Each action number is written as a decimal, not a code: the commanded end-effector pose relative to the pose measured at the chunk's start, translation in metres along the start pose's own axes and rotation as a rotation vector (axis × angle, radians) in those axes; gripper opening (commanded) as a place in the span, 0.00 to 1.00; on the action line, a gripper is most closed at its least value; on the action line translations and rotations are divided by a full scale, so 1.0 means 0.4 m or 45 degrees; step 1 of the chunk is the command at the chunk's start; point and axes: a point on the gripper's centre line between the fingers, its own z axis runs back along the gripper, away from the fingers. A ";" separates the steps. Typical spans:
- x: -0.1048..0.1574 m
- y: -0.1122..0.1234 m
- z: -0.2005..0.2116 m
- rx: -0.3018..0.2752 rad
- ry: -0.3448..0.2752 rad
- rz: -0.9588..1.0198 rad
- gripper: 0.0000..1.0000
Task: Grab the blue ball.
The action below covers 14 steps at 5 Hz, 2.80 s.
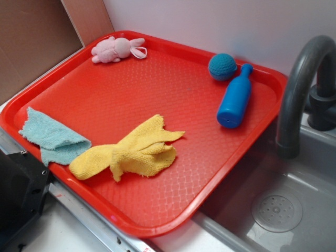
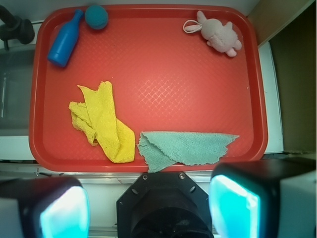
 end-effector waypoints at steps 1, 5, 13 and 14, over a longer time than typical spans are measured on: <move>0.000 0.000 0.000 0.000 0.000 0.000 1.00; 0.284 -0.028 -0.198 -0.083 -0.353 0.163 1.00; 0.554 -0.229 -0.519 -0.176 -0.280 0.208 1.00; 0.548 -0.228 -0.540 -0.128 -0.284 0.235 0.00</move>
